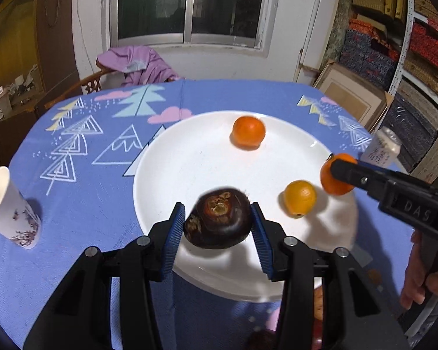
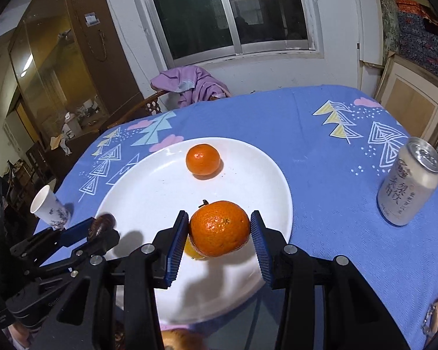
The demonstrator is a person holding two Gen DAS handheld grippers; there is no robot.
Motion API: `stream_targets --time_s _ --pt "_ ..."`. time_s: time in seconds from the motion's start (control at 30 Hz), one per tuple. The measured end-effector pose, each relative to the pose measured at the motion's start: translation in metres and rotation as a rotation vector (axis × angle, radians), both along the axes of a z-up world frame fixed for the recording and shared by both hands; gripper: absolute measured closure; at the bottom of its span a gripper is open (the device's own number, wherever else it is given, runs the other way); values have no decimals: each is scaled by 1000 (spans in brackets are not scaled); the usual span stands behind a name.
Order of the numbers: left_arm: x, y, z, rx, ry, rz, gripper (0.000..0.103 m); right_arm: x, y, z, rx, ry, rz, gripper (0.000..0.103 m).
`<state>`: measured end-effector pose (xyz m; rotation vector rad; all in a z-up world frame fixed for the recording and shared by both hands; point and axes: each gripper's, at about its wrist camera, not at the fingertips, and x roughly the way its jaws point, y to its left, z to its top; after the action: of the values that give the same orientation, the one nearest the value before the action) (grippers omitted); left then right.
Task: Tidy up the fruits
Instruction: 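Release the mangosteen and orange onto the white plate with both tools, then grasp a red plum with the left tool while the right tool grasps a round brown fruit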
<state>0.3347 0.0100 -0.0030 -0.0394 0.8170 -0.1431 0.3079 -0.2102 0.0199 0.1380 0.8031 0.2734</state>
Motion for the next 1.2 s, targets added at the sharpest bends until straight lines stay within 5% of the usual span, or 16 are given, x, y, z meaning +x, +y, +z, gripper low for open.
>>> stream_targets --time_s 0.33,0.53,0.8,1.03,1.2 --pt "8 8 -10 -14 16 10 57 13 -9 -16 -4 35 -39 56" --pt "-3 13 6 -10 -22 39 46 -3 -12 17 36 -35 -37 56" --pt "-86 17 39 60 -130 49 33 -101 -7 72 -12 -217 38 33" --pt "-187 19 19 145 -176 38 23 -196 -26 33 -134 -280 17 19" --pt "-230 19 1 144 -150 -2 19 -211 -49 20 -117 -253 -31 16"
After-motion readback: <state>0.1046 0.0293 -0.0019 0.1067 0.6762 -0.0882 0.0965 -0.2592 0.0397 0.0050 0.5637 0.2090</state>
